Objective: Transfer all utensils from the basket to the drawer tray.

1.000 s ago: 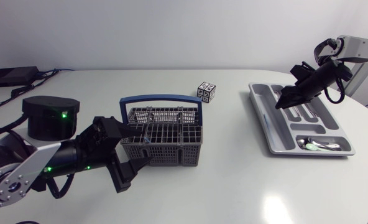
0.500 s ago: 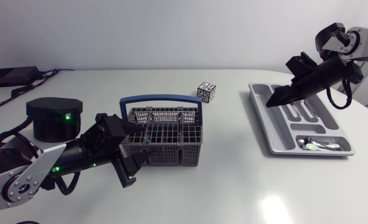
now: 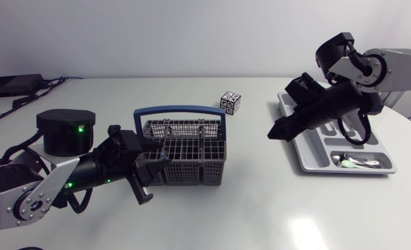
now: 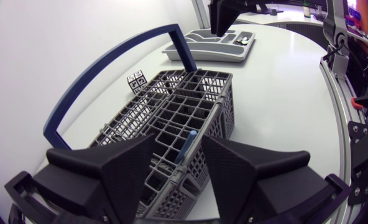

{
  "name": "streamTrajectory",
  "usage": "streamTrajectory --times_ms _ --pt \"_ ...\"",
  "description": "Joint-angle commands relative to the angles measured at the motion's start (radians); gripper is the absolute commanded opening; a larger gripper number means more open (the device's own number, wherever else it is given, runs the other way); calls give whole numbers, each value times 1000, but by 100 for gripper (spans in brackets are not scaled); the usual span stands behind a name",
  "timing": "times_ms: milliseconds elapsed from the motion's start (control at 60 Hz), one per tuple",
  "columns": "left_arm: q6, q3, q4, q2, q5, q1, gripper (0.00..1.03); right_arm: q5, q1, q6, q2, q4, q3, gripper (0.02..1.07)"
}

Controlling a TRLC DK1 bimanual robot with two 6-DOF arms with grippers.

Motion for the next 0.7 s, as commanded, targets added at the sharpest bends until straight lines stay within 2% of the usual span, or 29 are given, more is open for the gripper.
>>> streamTrajectory --times_ms 0,67,150,333,483,683 --pt "30 -28 23 15 -3 2 33 8 21 32 -15 20 -36 68" --pt "30 -25 26 16 -3 4 25 14 43 34 -15 30 -53 68" --pt "33 -25 28 16 -3 4 23 15 58 44 -15 46 -66 68" --pt "35 -17 25 20 -3 5 4 26 83 52 -15 60 -81 68" --pt "31 3 -1 -2 -3 5 4 26 103 53 -29 63 -98 68" --pt "25 81 -117 -85 0 5 4 26 140 53 -73 61 -121 68"
